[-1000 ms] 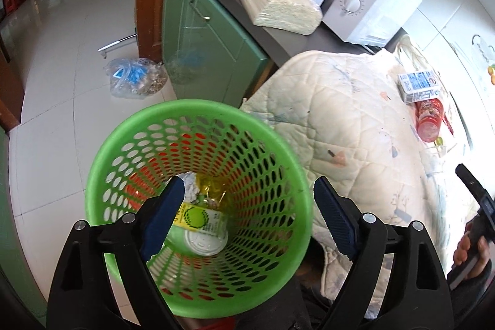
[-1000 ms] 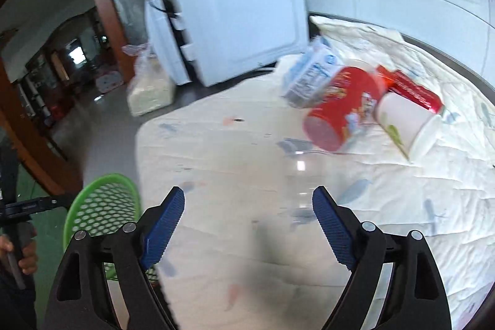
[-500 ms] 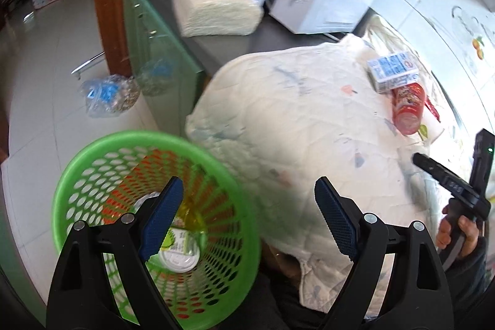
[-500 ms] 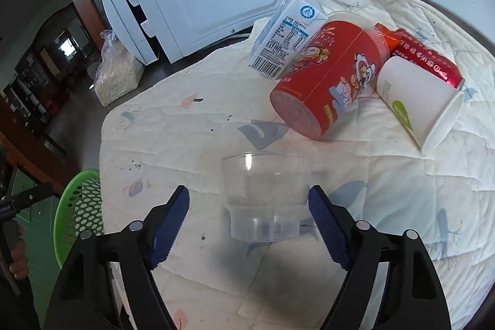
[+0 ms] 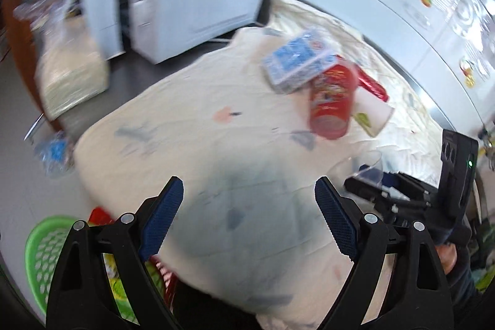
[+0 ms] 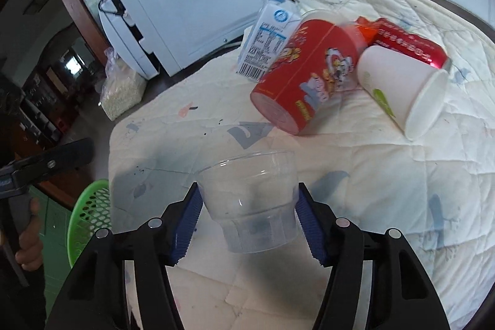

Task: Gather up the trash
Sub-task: 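Grasp the clear plastic cup with the right tool while the left tool grasps the red paper cup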

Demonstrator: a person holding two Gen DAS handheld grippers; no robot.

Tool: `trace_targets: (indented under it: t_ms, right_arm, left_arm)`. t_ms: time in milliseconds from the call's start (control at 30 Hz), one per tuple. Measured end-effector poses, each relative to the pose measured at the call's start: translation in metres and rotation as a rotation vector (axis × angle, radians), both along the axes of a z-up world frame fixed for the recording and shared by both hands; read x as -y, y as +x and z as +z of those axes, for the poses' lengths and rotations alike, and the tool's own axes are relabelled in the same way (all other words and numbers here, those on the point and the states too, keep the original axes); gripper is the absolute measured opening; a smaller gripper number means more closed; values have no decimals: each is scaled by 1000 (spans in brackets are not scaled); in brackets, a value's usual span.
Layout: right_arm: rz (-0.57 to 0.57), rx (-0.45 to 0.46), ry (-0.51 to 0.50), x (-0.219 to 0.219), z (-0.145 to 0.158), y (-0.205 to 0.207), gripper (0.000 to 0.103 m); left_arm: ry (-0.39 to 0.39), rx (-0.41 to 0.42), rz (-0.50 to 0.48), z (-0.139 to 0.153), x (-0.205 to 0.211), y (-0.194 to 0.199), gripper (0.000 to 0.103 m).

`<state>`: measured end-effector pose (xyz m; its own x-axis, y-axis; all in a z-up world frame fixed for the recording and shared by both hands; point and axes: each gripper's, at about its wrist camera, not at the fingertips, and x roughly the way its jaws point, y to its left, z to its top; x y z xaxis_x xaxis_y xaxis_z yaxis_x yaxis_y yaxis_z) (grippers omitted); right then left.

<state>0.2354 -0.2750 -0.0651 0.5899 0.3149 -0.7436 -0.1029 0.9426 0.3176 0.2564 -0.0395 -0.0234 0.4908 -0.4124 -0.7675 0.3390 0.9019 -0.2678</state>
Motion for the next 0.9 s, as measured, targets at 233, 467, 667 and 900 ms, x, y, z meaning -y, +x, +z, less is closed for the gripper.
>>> trace_targets:
  t_ms: [233,467,667,900]
  right_arm:
    - [-72,37,38,39,12,-30,59]
    - [-129,67,59,70,19,-47,59]
    - [-144,78,76,80,18,-50,59]
    - [-152,67,88,86,10,-50,59]
  left_arm:
    - [21,12,-163,4,88,31,86]
    - [74,-12,-227,-9,151,72,86]
    - [112,-39,-219,-25,176,103,86]
    - [154,-46,-214,-36,199,120,86]
